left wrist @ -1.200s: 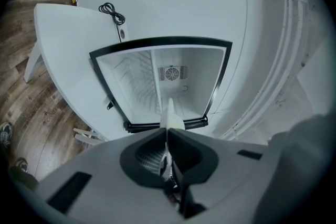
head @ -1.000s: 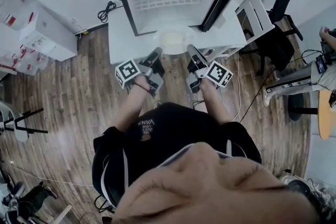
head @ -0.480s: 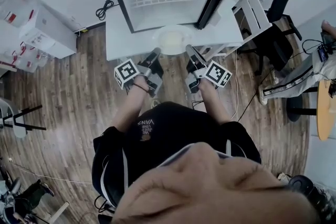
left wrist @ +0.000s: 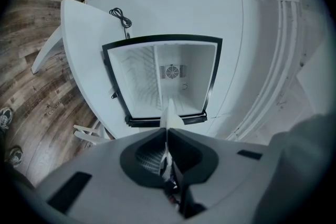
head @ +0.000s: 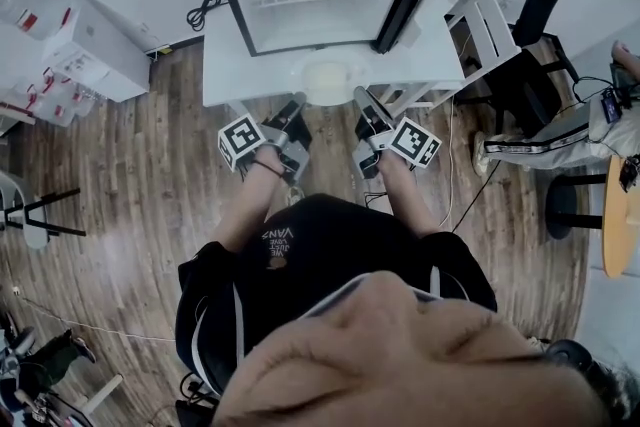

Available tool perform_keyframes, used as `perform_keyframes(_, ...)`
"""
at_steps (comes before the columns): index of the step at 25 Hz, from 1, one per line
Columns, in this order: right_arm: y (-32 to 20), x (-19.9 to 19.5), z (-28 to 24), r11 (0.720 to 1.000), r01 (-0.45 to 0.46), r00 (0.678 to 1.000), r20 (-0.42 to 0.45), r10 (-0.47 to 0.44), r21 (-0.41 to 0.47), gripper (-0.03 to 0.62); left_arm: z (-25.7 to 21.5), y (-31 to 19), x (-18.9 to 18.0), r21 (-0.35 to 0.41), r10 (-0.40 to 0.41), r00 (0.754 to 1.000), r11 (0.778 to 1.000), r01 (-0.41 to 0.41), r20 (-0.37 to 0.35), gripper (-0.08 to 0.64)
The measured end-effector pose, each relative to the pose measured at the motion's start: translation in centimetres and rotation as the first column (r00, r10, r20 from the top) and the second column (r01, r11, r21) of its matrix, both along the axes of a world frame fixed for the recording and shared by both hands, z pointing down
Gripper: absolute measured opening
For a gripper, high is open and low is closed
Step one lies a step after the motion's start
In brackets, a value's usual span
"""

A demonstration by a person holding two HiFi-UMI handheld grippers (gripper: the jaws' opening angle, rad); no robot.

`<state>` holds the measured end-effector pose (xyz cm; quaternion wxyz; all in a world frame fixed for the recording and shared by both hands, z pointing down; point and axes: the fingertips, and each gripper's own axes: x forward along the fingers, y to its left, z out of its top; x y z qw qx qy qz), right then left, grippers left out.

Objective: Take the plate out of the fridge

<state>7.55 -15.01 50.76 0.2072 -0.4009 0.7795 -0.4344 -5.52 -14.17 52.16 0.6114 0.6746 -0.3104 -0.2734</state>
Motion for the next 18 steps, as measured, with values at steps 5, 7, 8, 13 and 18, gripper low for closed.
perform_keyframes(5, 0.1, -0.1, 0.0, 1.0, 0.022, 1.0, 0.002, -0.022, -0.007, 0.066, 0.0, 0.3, -0.1, -0.006, -0.023, 1.0, 1.0, 0.023, 0.0, 0.028)
perform_keyframes(7, 0.3, -0.1, 0.0, 0.999, 0.033, 0.999, 0.0, -0.033, -0.006, 0.066, 0.1, 0.6, -0.1, -0.003, -0.033, 0.999, 0.999, 0.033, 0.002, 0.028)
perform_keyframes(8, 0.4, -0.1, 0.1, 0.999, 0.037, 0.999, 0.0, -0.037, -0.009, 0.066, 0.2, 0.8, 0.0, -0.005, -0.038, 0.999, 0.999, 0.038, 0.002, 0.028)
perform_keyframes(13, 0.9, 0.2, 0.5, 0.998, 0.057, 0.998, 0.003, -0.057, -0.019, 0.066, 0.4, 1.7, 0.2, -0.012, -0.059, 0.998, 0.998, 0.059, 0.005, 0.028)
perform_keyframes(18, 1.3, 0.3, 0.6, 0.997, 0.076, 0.997, 0.004, -0.076, -0.011, 0.066, 0.6, 2.2, 0.4, -0.015, -0.074, 0.997, 0.997, 0.074, 0.006, 0.028)
